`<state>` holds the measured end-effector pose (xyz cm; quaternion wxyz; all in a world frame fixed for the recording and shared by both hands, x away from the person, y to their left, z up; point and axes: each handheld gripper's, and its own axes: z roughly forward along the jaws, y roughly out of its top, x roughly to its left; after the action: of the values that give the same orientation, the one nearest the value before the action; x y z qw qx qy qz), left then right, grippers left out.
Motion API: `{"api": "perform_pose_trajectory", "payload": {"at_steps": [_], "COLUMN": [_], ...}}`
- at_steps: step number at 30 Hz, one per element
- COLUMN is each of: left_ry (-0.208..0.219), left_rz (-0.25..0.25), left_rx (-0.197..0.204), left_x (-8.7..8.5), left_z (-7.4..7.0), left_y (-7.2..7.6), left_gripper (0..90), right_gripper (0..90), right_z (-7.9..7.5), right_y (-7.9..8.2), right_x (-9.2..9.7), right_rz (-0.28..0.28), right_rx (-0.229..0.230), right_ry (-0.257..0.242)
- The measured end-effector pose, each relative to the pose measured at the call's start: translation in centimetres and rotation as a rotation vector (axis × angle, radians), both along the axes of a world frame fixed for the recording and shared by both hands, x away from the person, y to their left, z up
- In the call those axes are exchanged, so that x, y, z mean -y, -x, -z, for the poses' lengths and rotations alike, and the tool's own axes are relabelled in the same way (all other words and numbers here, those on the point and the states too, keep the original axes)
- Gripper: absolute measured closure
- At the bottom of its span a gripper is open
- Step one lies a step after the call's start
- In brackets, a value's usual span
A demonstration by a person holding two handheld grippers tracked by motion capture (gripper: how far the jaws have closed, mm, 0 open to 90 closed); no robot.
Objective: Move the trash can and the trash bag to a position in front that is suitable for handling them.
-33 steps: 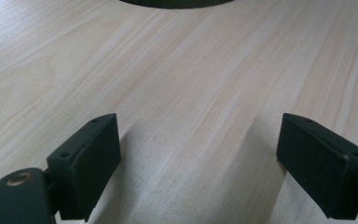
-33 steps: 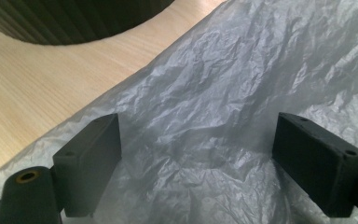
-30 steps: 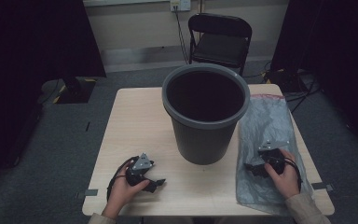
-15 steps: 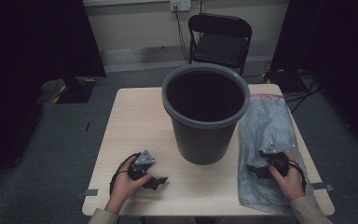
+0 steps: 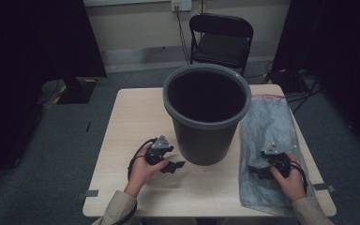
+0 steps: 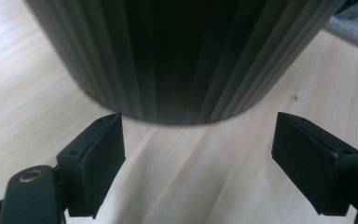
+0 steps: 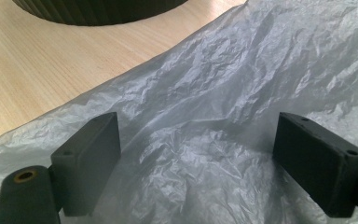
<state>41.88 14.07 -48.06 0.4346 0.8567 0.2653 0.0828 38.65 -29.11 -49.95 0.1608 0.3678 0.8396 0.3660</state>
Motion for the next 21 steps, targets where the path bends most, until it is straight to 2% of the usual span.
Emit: {"api": "perform_pose_trajectory", "payload": {"at_steps": [2, 6, 7, 10, 12, 13, 17, 21], "left_ry": [-0.001, 0.01, -0.004, -0.002, -0.024, -0.017, -0.007, 0.008], "left_rz": [-0.003, -0.008, -0.021, -0.026, -0.031, -0.027, -0.025, -0.02], "left_rx": [0.015, 0.018, 0.028, 0.018, 0.022, 0.029, 0.017, 0.011], "left_x": [0.5, 1.0, 1.1, 1.5, 1.8, 2.0, 3.5, 4.2], "left_z": [-0.4, -0.8, -0.9, -1.0, -1.1, -1.1, -1.0, -1.0], "left_y": [-0.4, -0.9, -1.0, -1.3, -1.4, -1.5, -2.2, -2.6], "left_gripper": [16.5, 14.3, 14.3, 10.3, 10.1, 10.1, 9.9, 11.1], "right_gripper": [13.8, 13.8, 13.8, 13.7, 13.6, 13.6, 13.4, 13.4], "right_z": [0.0, 0.0, 0.0, 0.0, 0.0, 0.0, 0.0, 0.0], "right_y": [0.0, 0.0, 0.0, 0.0, 0.0, 0.0, 0.0, 0.0], "right_x": [0.0, 0.0, 0.0, 0.0, 0.0, 0.0, -0.1, -0.1], "right_rz": [0.0, 0.0, 0.0, 0.001, 0.003, 0.003, 0.009, 0.008], "right_rx": [0.0, 0.0, 0.0, 0.0, 0.0, 0.0, 0.0, 0.001], "right_ry": [0.0, 0.0, 0.0, 0.0, 0.001, 0.001, 0.002, 0.003]}}
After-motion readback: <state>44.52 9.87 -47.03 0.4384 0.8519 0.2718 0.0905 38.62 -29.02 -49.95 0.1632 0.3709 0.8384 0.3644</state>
